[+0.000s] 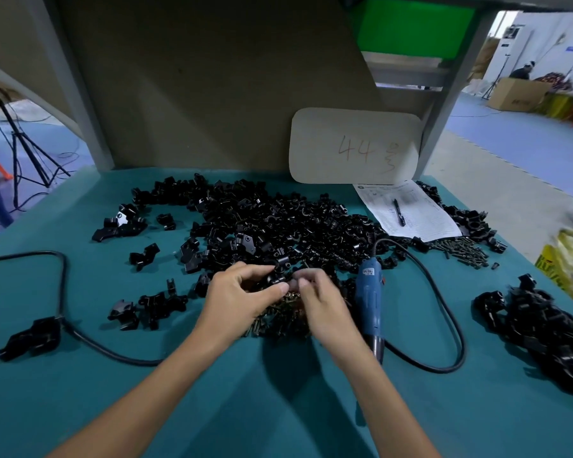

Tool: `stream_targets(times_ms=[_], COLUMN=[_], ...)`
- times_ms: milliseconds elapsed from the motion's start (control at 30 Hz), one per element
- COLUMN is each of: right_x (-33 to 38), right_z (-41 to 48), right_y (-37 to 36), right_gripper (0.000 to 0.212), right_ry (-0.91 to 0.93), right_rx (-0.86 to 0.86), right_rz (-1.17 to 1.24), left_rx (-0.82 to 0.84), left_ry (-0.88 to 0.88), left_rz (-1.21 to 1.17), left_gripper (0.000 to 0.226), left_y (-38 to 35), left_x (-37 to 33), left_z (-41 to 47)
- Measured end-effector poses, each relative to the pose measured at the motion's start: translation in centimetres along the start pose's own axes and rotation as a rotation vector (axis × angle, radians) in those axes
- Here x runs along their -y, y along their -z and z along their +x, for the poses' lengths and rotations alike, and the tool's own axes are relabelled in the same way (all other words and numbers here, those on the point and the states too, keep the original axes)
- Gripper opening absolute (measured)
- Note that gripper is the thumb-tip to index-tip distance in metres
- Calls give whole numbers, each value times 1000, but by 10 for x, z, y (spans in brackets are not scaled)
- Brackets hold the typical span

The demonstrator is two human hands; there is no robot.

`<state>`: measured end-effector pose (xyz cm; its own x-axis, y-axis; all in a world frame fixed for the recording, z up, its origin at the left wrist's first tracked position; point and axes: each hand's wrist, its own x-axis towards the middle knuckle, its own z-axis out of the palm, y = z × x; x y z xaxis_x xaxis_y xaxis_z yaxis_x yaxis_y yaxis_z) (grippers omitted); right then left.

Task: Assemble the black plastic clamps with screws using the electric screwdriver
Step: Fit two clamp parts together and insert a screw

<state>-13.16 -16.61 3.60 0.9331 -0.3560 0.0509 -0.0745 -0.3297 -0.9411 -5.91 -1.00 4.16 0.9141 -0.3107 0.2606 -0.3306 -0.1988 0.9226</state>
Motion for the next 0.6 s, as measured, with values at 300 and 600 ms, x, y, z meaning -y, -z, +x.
stream_targets(times_ms=[300,600], right_x=[-41,-21], right_z=[-17,-6], right_y=[-28,-13], right_gripper=[27,11], right_ry=[284,76], right_rx=[59,-31], right_rz=[-832,-203], left_rx=[-139,-93], left_ry=[-138,-297], left_rz=[259,328], left_gripper=[41,45], left_y=[2,0], left_x=[37,49], left_z=[-24,-32])
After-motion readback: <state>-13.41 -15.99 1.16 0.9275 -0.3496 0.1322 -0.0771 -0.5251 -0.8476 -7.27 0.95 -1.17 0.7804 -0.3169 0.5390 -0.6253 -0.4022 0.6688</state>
